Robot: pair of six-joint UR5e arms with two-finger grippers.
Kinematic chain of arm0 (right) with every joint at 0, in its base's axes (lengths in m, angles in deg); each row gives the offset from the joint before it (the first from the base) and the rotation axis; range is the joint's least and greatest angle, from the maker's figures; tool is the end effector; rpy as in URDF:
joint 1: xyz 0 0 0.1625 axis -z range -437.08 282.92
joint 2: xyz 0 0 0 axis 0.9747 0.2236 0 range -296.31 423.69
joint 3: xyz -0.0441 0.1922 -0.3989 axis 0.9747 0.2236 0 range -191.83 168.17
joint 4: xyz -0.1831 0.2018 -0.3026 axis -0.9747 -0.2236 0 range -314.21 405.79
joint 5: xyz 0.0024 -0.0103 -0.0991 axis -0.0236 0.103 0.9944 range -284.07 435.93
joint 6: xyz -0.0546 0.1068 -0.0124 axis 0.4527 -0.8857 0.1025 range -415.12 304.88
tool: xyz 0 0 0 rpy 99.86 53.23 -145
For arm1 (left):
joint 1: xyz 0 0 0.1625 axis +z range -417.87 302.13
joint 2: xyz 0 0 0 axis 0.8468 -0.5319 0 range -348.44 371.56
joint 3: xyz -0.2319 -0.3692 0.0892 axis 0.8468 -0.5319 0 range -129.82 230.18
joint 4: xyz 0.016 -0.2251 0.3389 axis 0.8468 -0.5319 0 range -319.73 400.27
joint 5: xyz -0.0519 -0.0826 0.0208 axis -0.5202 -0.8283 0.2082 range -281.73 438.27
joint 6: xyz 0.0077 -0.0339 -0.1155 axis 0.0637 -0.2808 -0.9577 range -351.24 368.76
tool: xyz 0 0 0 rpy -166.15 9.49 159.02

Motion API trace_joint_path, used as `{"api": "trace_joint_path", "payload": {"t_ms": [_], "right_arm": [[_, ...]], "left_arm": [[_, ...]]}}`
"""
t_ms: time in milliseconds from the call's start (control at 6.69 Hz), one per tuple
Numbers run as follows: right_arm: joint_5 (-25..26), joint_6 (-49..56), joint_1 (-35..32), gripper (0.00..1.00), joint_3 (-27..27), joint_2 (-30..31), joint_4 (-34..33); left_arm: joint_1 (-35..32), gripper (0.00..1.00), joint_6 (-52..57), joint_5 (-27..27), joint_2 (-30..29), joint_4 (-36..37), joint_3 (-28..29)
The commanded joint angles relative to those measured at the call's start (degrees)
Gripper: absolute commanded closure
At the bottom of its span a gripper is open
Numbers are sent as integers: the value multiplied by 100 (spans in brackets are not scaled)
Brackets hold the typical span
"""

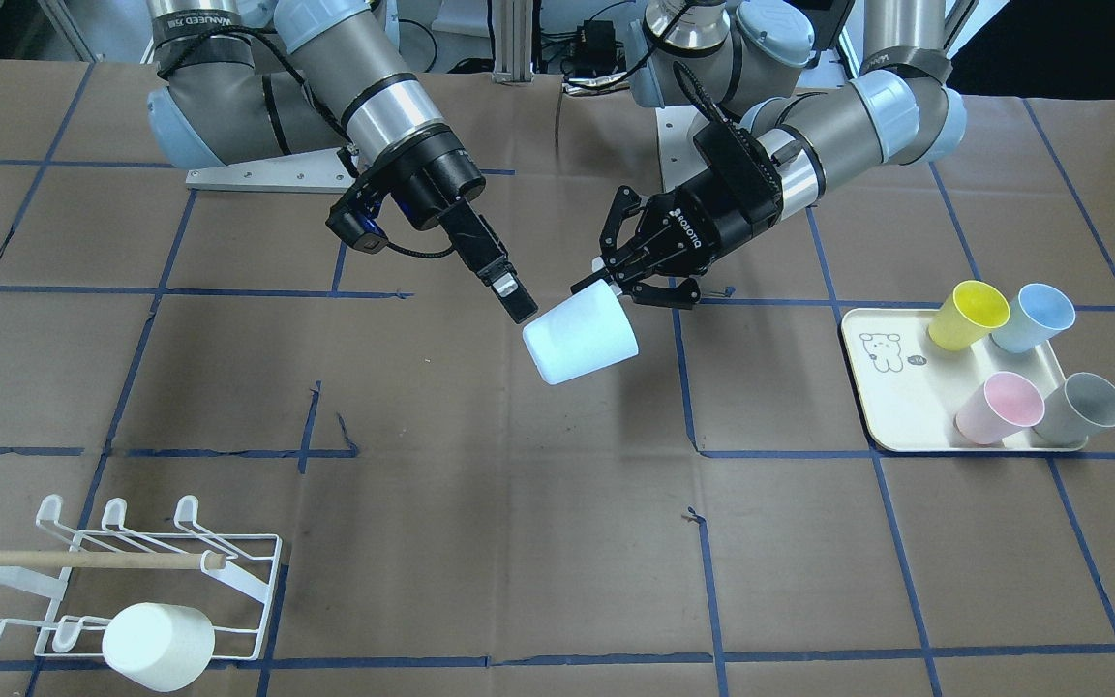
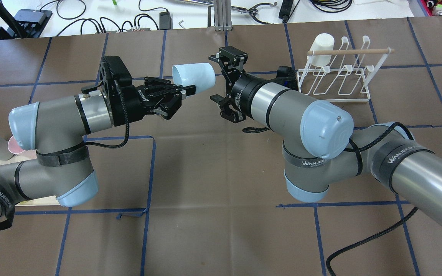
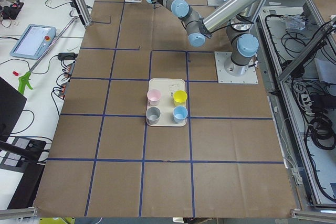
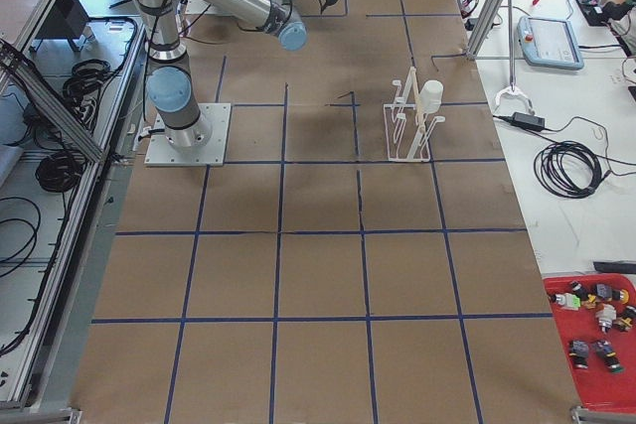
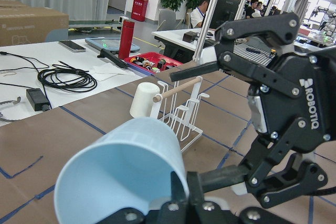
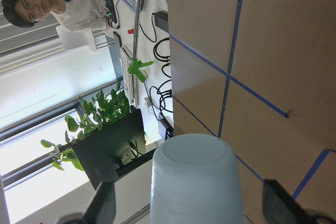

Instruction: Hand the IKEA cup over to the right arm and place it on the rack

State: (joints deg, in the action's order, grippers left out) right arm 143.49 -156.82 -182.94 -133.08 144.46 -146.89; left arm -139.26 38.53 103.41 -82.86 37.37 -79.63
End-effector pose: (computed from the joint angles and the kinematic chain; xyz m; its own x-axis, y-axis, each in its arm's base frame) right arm 0.3117 -0.4408 0.3881 0.0368 0.5563 -0.8302 0.8062 0.4744 0.3536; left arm -0.1772 -0.4495 0.3680 -0.4991 0.8332 0.2381 0.1591 0.3582 -0.9200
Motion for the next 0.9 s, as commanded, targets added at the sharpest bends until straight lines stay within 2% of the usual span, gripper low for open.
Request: {"api": "trace_joint_path", "payload": {"t_ms": [0, 747], "right_arm": [[20, 27, -110, 3, 22, -122, -6], [20, 19, -260, 4, 470, -501, -6]], "left_arm": [[0, 93, -6, 0, 3, 0, 0], [0, 92, -6, 0, 12, 0, 0]]}}
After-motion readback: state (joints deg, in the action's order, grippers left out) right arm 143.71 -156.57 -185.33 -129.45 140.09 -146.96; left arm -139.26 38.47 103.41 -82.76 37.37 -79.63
